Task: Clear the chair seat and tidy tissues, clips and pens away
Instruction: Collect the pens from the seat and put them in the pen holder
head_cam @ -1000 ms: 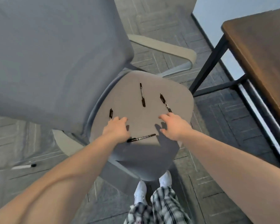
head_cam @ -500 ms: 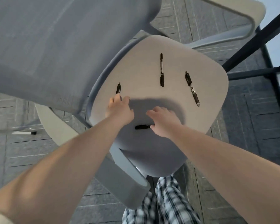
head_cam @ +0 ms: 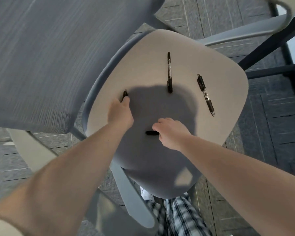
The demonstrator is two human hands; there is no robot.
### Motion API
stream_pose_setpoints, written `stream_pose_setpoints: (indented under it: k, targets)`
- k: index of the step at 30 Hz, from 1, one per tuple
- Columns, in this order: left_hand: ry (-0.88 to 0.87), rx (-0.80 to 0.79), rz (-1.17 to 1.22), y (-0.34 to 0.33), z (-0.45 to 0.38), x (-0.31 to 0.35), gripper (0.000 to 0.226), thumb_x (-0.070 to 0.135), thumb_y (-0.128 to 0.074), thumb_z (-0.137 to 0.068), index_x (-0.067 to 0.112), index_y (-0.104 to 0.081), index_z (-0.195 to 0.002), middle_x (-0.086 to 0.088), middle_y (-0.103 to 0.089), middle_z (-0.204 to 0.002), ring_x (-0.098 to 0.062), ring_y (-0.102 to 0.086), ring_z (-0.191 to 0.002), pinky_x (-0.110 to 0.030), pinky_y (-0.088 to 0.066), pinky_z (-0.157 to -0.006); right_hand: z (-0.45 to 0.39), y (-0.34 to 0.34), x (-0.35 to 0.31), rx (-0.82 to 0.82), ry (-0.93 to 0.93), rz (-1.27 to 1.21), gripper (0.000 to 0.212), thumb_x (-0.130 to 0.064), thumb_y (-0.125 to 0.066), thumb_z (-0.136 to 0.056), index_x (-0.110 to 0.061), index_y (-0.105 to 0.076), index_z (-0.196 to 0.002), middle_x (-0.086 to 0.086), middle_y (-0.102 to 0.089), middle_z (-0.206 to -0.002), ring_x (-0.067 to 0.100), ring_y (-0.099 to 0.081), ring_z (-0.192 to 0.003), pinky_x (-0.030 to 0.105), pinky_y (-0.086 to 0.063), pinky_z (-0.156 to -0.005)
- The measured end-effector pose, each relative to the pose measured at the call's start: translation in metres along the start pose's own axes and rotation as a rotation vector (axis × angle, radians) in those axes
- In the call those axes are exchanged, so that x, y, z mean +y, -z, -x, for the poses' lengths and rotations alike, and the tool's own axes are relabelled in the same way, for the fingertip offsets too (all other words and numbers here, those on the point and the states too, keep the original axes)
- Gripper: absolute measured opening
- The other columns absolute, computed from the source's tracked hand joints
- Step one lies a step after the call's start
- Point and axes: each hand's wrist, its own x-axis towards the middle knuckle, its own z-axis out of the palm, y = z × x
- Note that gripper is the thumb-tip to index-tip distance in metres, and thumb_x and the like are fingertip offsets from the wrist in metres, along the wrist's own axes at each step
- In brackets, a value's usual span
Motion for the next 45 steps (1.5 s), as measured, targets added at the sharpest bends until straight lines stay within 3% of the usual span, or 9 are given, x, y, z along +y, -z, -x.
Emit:
stream_pose_setpoints:
  k: [6, 9, 15, 22, 26, 29, 32, 40, 45]
  targets:
    - [-0.111, 0.031, 0.074, 0.008, -0.011, 0.036, 0.045, -0.005, -0.045, -0.076, 0.015, -0.047, -0.116, -0.02, -0.042, -0.116, -0.038, -0.048, -0.101, -0.04, -0.044, -0.085, 0.001, 0.028, 0.022, 0.209, -0.201, -0.192, 0.021, -0.01, -0.045, -0.088, -0.009, -0.046, -0.109, 0.011, -0.047, -0.11, 0.035, -0.05, -0.102, 0.037, -0.039, -0.066]
    - [-0.16, 0.086, 0.139, 0.011, -0.02, 0.06, 0.028, -0.004, -0.04, -0.074, 0.01, -0.049, -0.097, -0.019, -0.044, -0.107, -0.038, -0.049, -0.089, -0.046, -0.048, -0.079, 0.005, 0.042, 0.042, 0.366, -0.34, -0.248, 0.02, -0.008, -0.045, -0.087, -0.008, -0.044, -0.107, 0.012, -0.047, -0.112, 0.036, -0.049, -0.104, 0.041, -0.043, -0.073]
    - [-0.126, 0.066, 0.244, 0.014, -0.041, 0.115, 0.03, 0.021, -0.05, -0.089, 0.009, -0.048, -0.116, -0.017, -0.042, -0.125, -0.037, -0.052, -0.106, -0.038, -0.044, -0.094, 0.01, 0.053, 0.087, 0.596, -0.515, -0.286, 0.042, -0.011, -0.048, -0.086, -0.007, -0.043, -0.128, 0.016, -0.049, -0.117, 0.035, -0.045, -0.11, 0.046, -0.044, -0.088]
    - [-0.186, 0.064, 0.262, 0.007, -0.049, 0.153, 0.073, 0.019, -0.054, -0.086, 0.034, -0.017, -0.147, -0.015, -0.04, -0.129, -0.033, -0.05, -0.111, -0.037, -0.042, -0.094, 0.011, 0.048, 0.117, 0.516, -0.659, -0.339, 0.055, -0.027, -0.056, -0.089, -0.015, -0.034, -0.138, 0.012, -0.046, -0.129, 0.034, -0.042, -0.121, 0.047, -0.041, -0.094]
    - [-0.126, 0.113, 0.294, -0.004, -0.054, 0.164, 0.087, 0.014, -0.056, -0.084, 0.023, 0.0, -0.151, -0.018, -0.043, -0.134, -0.037, -0.046, -0.122, -0.043, -0.04, -0.099, 0.009, 0.047, 0.124, 0.486, -0.659, -0.374, 0.054, -0.024, -0.056, -0.089, -0.016, -0.034, -0.138, 0.011, -0.047, -0.13, 0.033, -0.042, -0.123, 0.048, -0.04, -0.094]
    - [-0.003, 0.13, 0.261, -0.01, -0.064, 0.17, 0.072, 0.01, -0.055, -0.085, 0.01, -0.017, -0.147, -0.018, -0.043, -0.136, -0.038, -0.042, -0.127, -0.042, -0.036, -0.103, 0.007, 0.047, 0.129, 0.469, -0.656, -0.416, 0.049, -0.017, -0.054, -0.089, -0.016, -0.037, -0.134, 0.012, -0.047, -0.128, 0.033, -0.043, -0.121, 0.047, -0.04, -0.094]
    - [0.059, 0.114, 0.247, -0.01, -0.07, 0.171, 0.043, 0.003, -0.051, -0.084, 0.002, -0.038, -0.124, -0.02, -0.048, -0.13, -0.04, -0.046, -0.122, -0.043, -0.04, -0.097, 0.005, 0.05, 0.128, 0.448, -0.648, -0.461, 0.039, -0.012, -0.053, -0.087, -0.014, -0.042, -0.125, 0.013, -0.051, -0.122, 0.035, -0.048, -0.116, 0.046, -0.041, -0.091]
    - [0.0, -0.007, 0.332, -0.002, -0.05, 0.164, 0.027, -0.001, -0.041, -0.084, -0.001, -0.042, -0.111, -0.024, -0.053, -0.115, -0.041, -0.051, -0.106, -0.038, -0.037, -0.075, 0.022, 0.055, 0.123, 0.366, -0.715, -0.571, 0.015, -0.011, -0.05, -0.083, -0.012, -0.046, -0.098, 0.012, -0.053, -0.111, 0.037, -0.052, -0.106, 0.044, -0.041, -0.086]
    - [-0.158, -0.114, 0.413, 0.017, -0.027, 0.171, 0.013, -0.003, -0.039, -0.089, 0.008, -0.035, -0.093, -0.008, -0.043, -0.081, -0.025, -0.041, -0.082, -0.034, -0.032, -0.066, 0.048, 0.071, 0.119, 0.416, -0.704, -0.8, 0.013, -0.004, -0.044, -0.081, -0.01, -0.035, -0.087, 0.01, -0.048, -0.089, 0.033, -0.048, -0.083, 0.036, -0.037, -0.069]
